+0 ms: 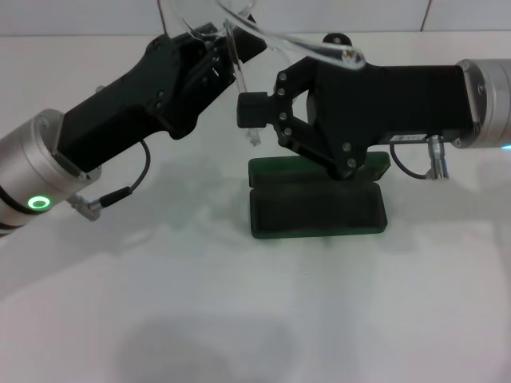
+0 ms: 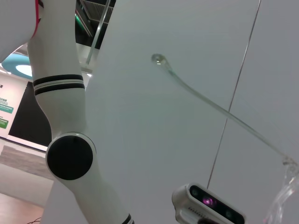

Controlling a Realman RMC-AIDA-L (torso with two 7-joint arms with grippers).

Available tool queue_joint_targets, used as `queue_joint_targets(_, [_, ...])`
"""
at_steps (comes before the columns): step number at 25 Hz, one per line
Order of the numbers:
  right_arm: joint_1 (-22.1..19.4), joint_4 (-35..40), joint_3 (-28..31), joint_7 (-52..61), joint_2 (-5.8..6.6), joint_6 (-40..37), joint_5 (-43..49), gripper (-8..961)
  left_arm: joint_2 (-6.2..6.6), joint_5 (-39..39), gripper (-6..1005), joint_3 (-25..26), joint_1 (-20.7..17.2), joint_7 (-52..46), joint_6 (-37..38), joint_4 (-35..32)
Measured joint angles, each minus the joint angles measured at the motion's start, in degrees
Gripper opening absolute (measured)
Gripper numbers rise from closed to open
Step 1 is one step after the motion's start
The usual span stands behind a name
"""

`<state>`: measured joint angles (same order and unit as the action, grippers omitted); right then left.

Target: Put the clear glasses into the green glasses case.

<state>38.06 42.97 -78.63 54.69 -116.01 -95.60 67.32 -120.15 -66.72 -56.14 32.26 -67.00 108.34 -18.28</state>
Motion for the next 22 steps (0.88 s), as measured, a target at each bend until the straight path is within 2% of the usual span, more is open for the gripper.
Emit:
queue_joint_targets(5, [0.0,0.0,-0.1,0.0,0.0,-0.6,0.0,17,0.15,1.2,121,0.5,-0.5,0.1,-1.1,0.0])
queue_joint_targets(11, [-1.1,0.6,0.0,0.1,0.02,-2.2,0.0,16,0.77,1.6,121,0.5,-2.0,1.7,-6.1,-0.7])
queue_joint_targets(17, [-4.8,3.5,1.2,1.1,0.51,-4.9,-0.4,16,3.01,1.0,121,0.4,-3.9,2.6,-7.4,-1.5])
queue_joint_targets(20, [-8.6,7.7,4.3,3.0,0.65,-5.5,-0.3,16,4.65,0.2,121,0.0,-4.9,2.3,-6.6,-1.5])
queue_joint_targets(22, [-10.1,9.5,6.7,3.8,0.68,-6.6,-0.3,17,5.18,-1.2,121,-0.2,-5.5,2.2,-5.8,-1.8])
